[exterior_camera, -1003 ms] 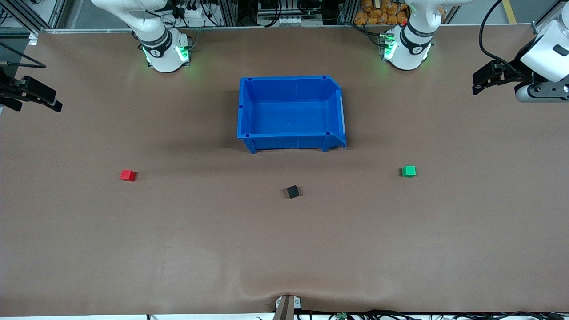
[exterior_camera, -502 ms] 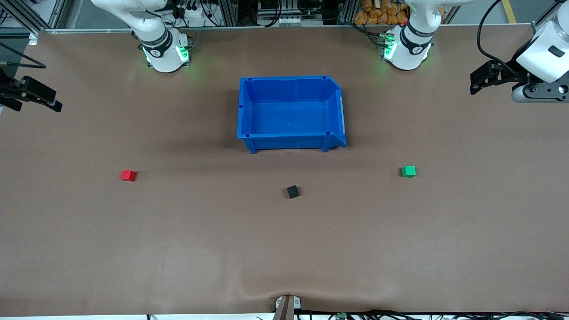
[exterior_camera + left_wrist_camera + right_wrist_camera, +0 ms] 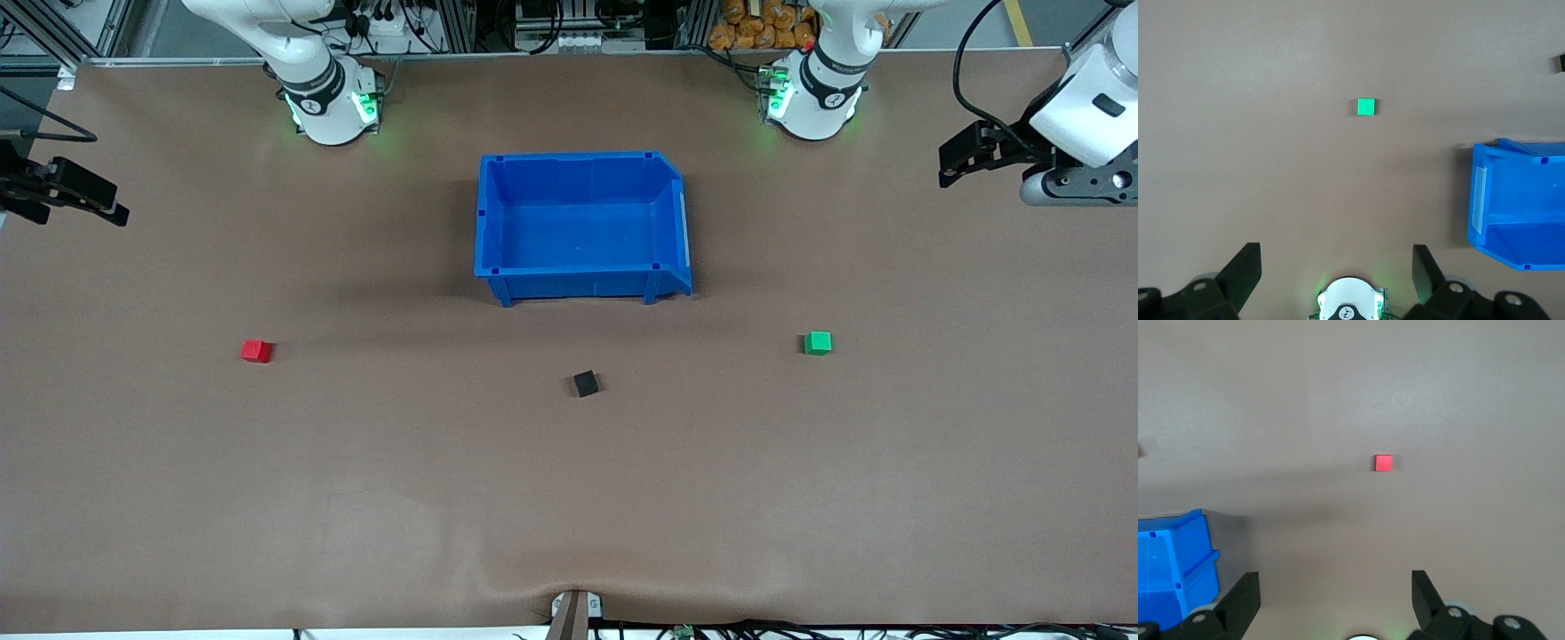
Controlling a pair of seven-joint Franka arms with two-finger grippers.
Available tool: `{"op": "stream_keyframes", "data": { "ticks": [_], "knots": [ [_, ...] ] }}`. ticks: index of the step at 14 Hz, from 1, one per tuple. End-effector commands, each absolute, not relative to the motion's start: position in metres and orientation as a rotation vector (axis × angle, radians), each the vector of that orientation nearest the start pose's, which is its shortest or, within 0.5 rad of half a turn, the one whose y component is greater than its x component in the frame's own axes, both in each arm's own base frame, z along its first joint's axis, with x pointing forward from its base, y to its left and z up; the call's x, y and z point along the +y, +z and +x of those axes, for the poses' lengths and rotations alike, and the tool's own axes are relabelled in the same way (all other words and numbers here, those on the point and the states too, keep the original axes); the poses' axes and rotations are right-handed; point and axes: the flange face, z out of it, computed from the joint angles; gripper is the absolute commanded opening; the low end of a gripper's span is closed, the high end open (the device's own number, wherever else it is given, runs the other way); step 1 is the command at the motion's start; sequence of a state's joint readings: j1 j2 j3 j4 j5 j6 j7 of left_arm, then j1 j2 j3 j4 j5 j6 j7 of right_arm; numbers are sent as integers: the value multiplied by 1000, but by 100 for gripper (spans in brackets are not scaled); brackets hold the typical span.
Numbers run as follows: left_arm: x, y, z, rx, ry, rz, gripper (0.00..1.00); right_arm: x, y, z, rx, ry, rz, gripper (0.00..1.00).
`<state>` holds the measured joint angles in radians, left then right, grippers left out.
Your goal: Attach green and red cubes to black cube
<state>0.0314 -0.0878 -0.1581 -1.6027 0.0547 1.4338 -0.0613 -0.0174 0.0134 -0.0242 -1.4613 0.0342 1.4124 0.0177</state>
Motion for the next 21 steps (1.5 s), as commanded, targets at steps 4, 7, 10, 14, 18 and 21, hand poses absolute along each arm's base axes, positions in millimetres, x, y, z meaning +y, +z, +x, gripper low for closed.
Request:
{"op": "stream_keyframes", "data": {
  "ticks": [4,7,10,14,18,21],
  "knots": [
    [-60,644,499,111,134,-3060,100,-22,641,548,93,126,-3087,100],
    [-59,634,503,108,160,-3059,100,-31,630,554,120,156,-3082,100],
    [-61,616,505,92,182,-3056,100,-36,625,557,135,170,-3082,100],
    [-60,594,507,90,210,-3053,100,-37,610,561,141,209,-3084,100],
    [-57,575,510,84,222,-3051,100,-38,599,566,144,227,-3092,100],
    [-56,559,510,82,243,-3048,100,-39,596,567,145,220,-3094,100]
  ]
}}
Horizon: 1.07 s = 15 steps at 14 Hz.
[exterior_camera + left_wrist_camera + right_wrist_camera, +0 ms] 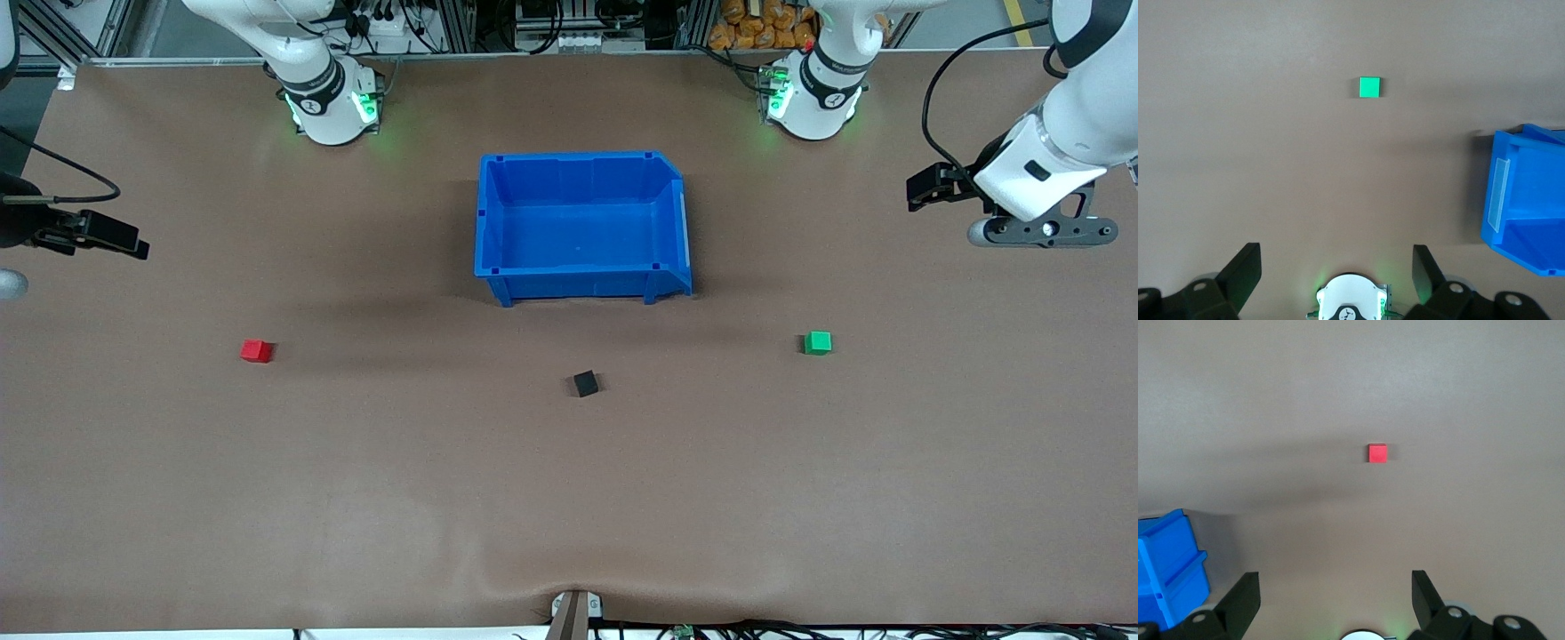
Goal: Attach green and red cubes to black cube
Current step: 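Lower the left gripper over the green cube and close on it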
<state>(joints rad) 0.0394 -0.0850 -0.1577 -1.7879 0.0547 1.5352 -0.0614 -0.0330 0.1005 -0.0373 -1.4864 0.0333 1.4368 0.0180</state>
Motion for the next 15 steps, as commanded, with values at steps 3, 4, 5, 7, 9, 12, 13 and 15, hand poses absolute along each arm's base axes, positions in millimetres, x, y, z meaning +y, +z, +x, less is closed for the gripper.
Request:
{"op": "stream_keyframes", "data": {
  "ticks": [3,4,5,7,9,12,13,15],
  "knots": [
    [-55,537,513,77,248,-3049,100,-40,588,570,148,217,-3094,100],
    [-55,531,515,76,257,-3049,100,-42,585,571,156,212,-3094,100],
    [-55,525,517,77,266,-3050,100,-43,583,572,156,219,-3093,100],
    [-55,511,522,79,292,-3050,100,-43,576,575,156,236,-3092,100],
    [-55,499,523,87,283,-3041,100,-43,571,578,159,243,-3092,100],
    [-55,479,522,93,260,-3045,100,-43,567,580,159,250,-3091,100],
    [-55,473,521,92,260,-3045,100,-43,563,581,159,260,-3091,100],
    [-55,458,522,93,258,-3049,100,-45,559,583,166,269,-3088,100]
  ]
}}
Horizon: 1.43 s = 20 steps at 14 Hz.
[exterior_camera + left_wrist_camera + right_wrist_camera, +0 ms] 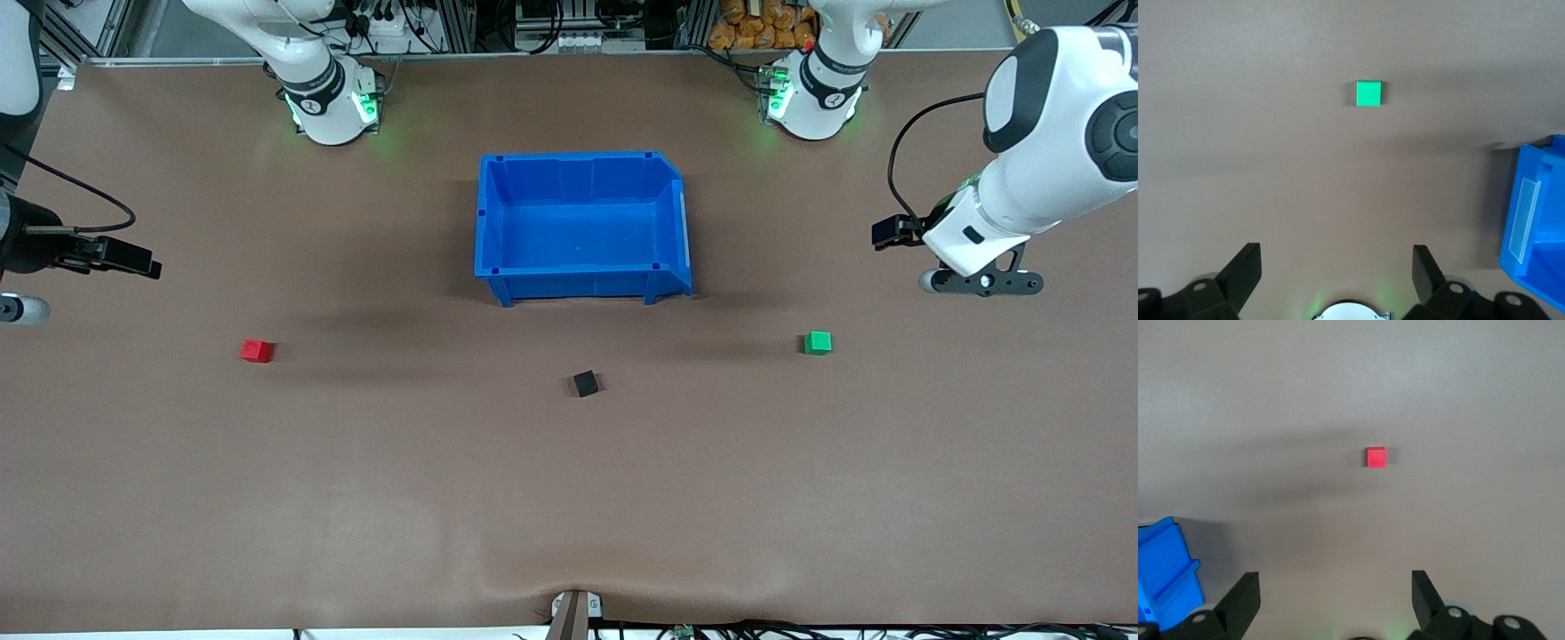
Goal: Attach green and red cubes to black cube
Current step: 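Lower the left gripper over the green cube and close on it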
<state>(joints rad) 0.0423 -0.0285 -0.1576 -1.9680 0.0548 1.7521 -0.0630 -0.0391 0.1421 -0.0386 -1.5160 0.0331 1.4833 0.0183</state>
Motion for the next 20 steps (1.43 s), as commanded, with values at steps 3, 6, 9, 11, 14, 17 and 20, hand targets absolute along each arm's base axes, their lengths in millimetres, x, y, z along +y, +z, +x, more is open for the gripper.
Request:
{"op": "stream_keyframes", "data": {
  "ticks": [3,6,9,11,14,17,20],
  "knots": [
    [-55,435,522,23,265,-3050,100,-45,551,586,168,265,-3088,100],
    [-58,417,528,-57,288,-3045,100,-46,543,588,171,276,-3086,100],
    [-59,394,532,-58,322,-3045,100,-46,538,590,173,288,-3085,100],
    [-58,379,535,-77,341,-3052,100,-47,531,591,176,297,-3083,100],
    [-58,358,541,-127,353,-3055,100,-46,520,593,173,293,-3084,100],
    [-60,334,554,-126,317,-3076,100,-48,517,594,176,293,-3086,100],
    [-63,312,564,-135,269,-3096,100,-55,507,597,196,306,-3081,100]
  ]
}}
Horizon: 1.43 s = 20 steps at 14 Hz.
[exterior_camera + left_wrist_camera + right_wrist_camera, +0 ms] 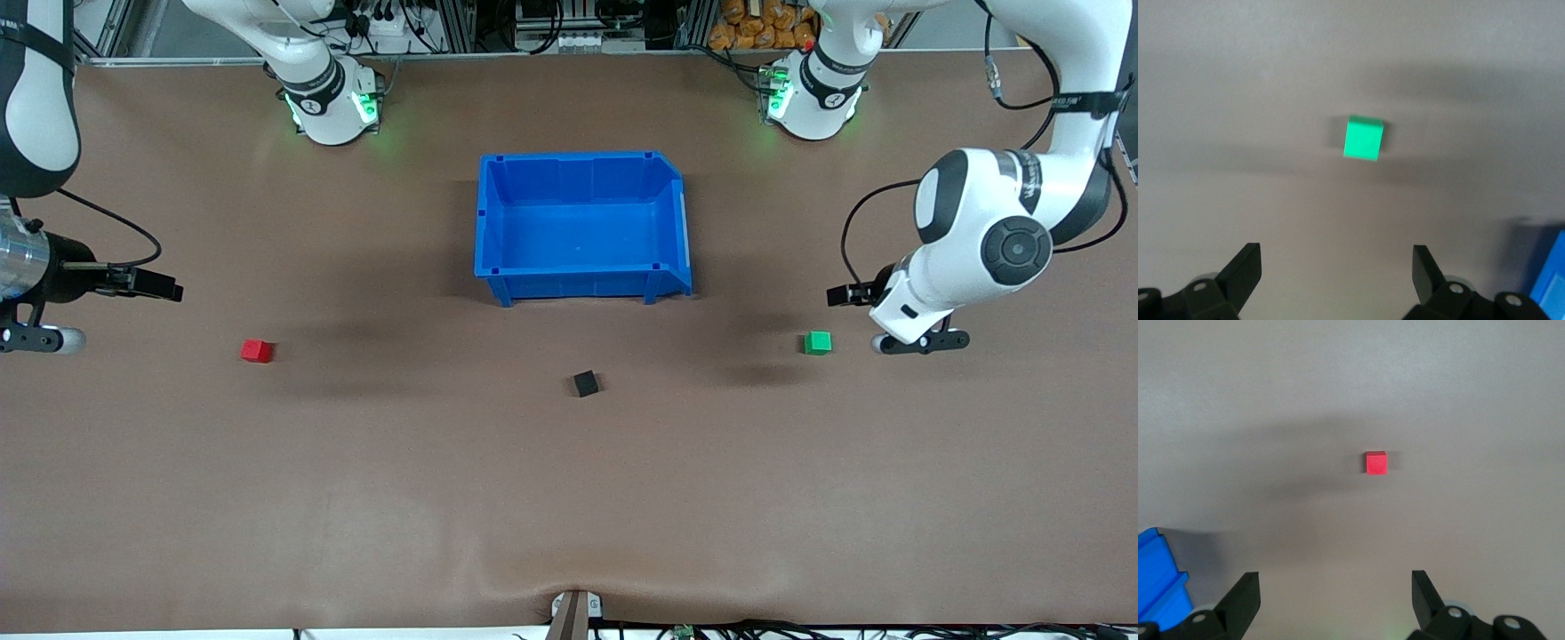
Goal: Attach green and red cubes to black cube
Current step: 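Lower the left gripper over the green cube and close on it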
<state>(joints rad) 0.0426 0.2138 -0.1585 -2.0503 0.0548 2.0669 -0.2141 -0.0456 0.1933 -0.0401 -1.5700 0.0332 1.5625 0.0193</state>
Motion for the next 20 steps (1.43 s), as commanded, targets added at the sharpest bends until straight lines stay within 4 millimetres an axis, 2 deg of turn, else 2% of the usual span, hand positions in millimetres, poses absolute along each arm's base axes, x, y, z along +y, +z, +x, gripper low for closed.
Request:
{"op": "stream_keyframes", "data": {
  "ticks": [1,5,10,16,20],
  "knots": [
    [-63,306,565,-147,264,-3098,100,-56,503,598,201,309,-3080,100],
    [-68,273,567,-196,314,-3135,100,-57,486,600,201,297,-3082,100],
    [-70,241,574,-203,271,-3157,100,-59,476,606,207,297,-3082,100],
    [-73,215,578,-148,210,-3161,100,-62,456,609,216,318,-3079,100],
    [-73,198,582,-59,164,-3137,100,-64,452,608,221,323,-3078,100]
  ]
}}
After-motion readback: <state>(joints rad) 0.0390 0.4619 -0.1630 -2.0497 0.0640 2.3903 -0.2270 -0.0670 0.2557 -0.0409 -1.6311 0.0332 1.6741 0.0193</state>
